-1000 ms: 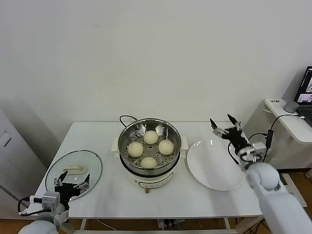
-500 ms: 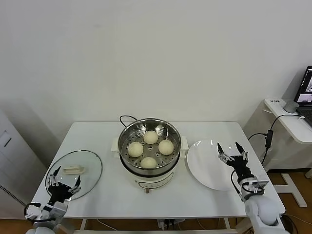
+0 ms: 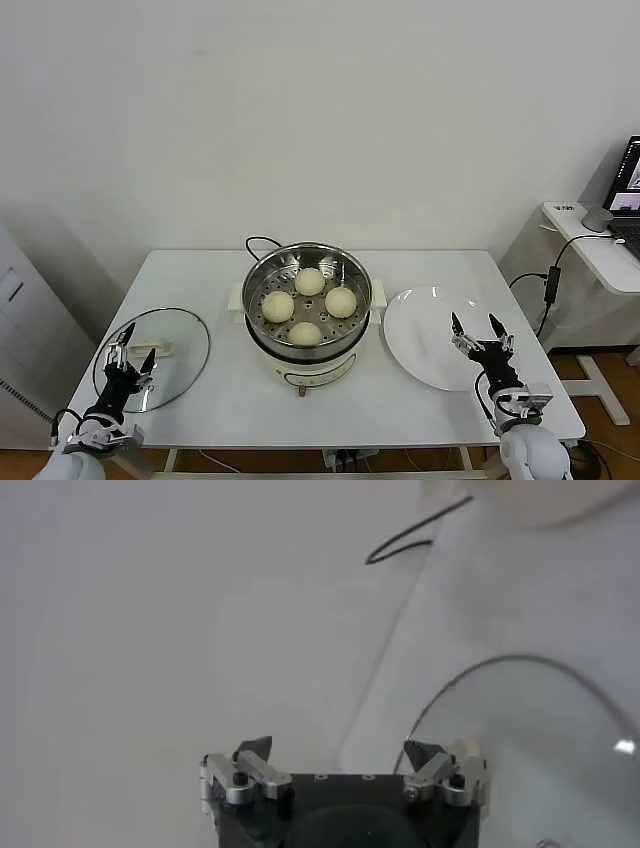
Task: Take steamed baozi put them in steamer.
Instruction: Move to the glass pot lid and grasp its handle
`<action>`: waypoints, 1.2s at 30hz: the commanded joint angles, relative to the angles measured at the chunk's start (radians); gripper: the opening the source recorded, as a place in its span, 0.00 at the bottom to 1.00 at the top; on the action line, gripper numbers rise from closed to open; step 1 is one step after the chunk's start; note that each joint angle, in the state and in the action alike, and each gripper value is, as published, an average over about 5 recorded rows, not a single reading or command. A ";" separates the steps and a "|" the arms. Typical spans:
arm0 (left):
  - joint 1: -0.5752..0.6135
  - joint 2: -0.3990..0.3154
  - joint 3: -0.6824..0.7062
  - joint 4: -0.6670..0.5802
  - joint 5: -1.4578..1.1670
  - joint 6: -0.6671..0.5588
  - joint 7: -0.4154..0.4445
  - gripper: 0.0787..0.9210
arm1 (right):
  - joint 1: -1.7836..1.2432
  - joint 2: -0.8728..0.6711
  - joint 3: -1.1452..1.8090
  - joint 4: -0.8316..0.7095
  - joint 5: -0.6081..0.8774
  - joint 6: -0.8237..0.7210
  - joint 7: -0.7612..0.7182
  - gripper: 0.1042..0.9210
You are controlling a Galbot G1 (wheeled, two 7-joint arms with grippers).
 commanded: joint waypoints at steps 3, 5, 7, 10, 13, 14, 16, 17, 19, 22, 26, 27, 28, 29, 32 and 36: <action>-0.103 -0.016 -0.044 0.209 0.345 -0.146 -0.049 0.88 | -0.012 0.028 0.016 -0.011 -0.022 0.007 -0.011 0.88; -0.114 -0.018 -0.048 0.224 0.355 -0.141 -0.059 0.88 | -0.010 0.029 0.015 -0.012 -0.025 0.007 -0.014 0.88; -0.125 -0.019 -0.049 0.237 0.358 -0.141 -0.065 0.88 | -0.008 0.030 0.014 -0.015 -0.027 0.007 -0.015 0.88; -0.146 -0.021 -0.047 0.257 0.365 -0.148 -0.077 0.88 | -0.006 0.032 0.014 -0.022 -0.030 0.008 -0.018 0.88; -0.172 -0.023 -0.045 0.279 0.376 -0.157 -0.093 0.88 | -0.006 0.034 0.014 -0.028 -0.032 0.009 -0.022 0.88; -0.180 -0.024 -0.043 0.284 0.378 -0.158 -0.098 0.88 | -0.006 0.035 0.014 -0.031 -0.032 0.010 -0.023 0.88; -0.196 -0.026 -0.040 0.292 0.382 -0.159 -0.105 0.88 | -0.007 0.035 0.015 -0.035 -0.032 0.011 -0.025 0.88; -0.204 -0.027 -0.039 0.297 0.386 -0.158 -0.108 0.88 | -0.007 0.035 0.016 -0.037 -0.032 0.011 -0.026 0.88; -0.218 -0.031 -0.039 0.308 0.395 -0.156 -0.114 0.88 | -0.006 0.035 0.016 -0.041 -0.033 0.012 -0.029 0.88; -0.232 -0.037 -0.041 0.319 0.403 -0.153 -0.122 0.88 | -0.003 0.033 0.014 -0.044 -0.034 0.011 -0.033 0.88; -0.232 -0.042 -0.040 0.316 0.399 -0.152 -0.123 0.88 | -0.001 0.031 0.014 -0.049 -0.033 0.011 -0.037 0.88; -0.231 -0.043 -0.039 0.314 0.396 -0.153 -0.122 0.88 | -0.001 0.031 0.015 -0.050 -0.033 0.011 -0.037 0.88; -0.229 -0.044 -0.037 0.312 0.390 -0.155 -0.121 0.88 | 0.000 0.031 0.016 -0.052 -0.033 0.011 -0.038 0.88; -0.227 -0.044 -0.035 0.310 0.384 -0.157 -0.120 0.87 | 0.001 0.031 0.016 -0.054 -0.033 0.012 -0.038 0.88; -0.222 -0.046 -0.031 0.307 0.365 -0.167 -0.121 0.80 | 0.005 0.030 0.017 -0.058 -0.033 0.011 -0.039 0.88; -0.221 -0.047 -0.031 0.305 0.346 -0.178 -0.124 0.67 | 0.012 0.029 0.016 -0.060 -0.034 0.008 -0.039 0.88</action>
